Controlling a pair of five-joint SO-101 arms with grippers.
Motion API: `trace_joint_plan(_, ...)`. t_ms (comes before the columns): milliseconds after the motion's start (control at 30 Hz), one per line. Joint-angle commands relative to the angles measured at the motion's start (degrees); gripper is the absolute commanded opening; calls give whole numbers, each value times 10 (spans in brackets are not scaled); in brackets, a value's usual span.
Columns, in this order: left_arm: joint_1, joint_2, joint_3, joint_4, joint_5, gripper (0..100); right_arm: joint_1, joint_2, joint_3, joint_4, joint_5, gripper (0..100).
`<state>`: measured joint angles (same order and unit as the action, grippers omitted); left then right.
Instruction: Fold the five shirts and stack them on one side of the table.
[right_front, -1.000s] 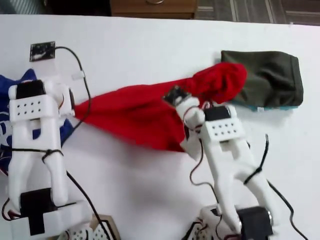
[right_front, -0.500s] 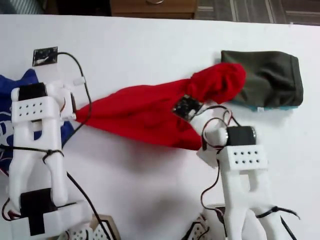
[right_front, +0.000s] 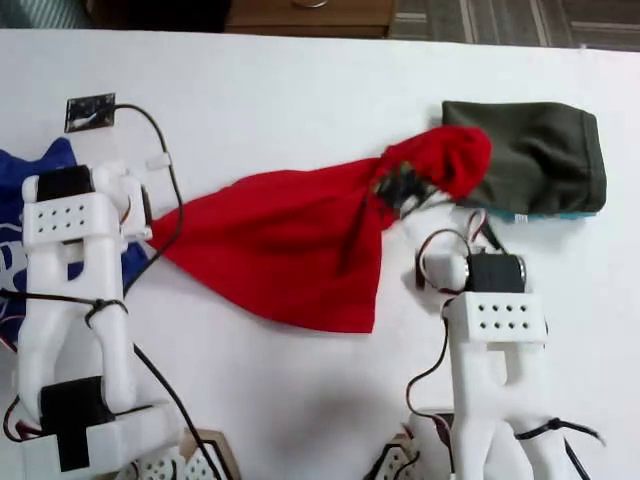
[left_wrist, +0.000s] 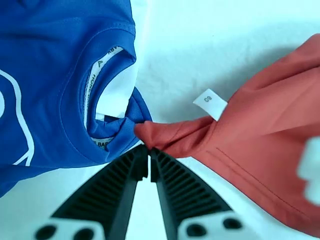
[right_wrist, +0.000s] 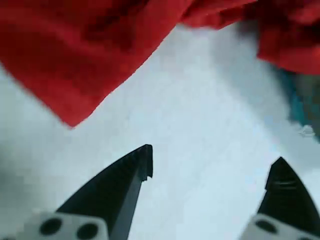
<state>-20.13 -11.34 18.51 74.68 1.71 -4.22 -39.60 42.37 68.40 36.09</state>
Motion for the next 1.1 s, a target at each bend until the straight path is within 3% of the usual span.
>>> trace_joint_plan(0,-10,-9,-36,22,1,27,-28,29,-49,-116,-116,324)
trace_joint_plan(167,-19,-8,-107,100,-37,27,-87,219,-181,-105,-157,313)
trace_joint_plan(367,-20,-4,-96,125,-59,27,-93,480,-429,-91,-207,314)
trace_joint_plan(700,-20,-7,-50,105,-59,27,-115,861,-905,156,-211,315)
trace_joint_plan(900,-20,-8,-51,98,-59,27,-110,1026,-1116,282,-207,310)
trace_joint_plan(967,-20,-8,-51,98,-59,27,-110,1063,-1171,318,-207,259)
trace_joint_plan(1067,-18,-8,-51,98,-59,27,-95,1086,-1234,328,-212,2)
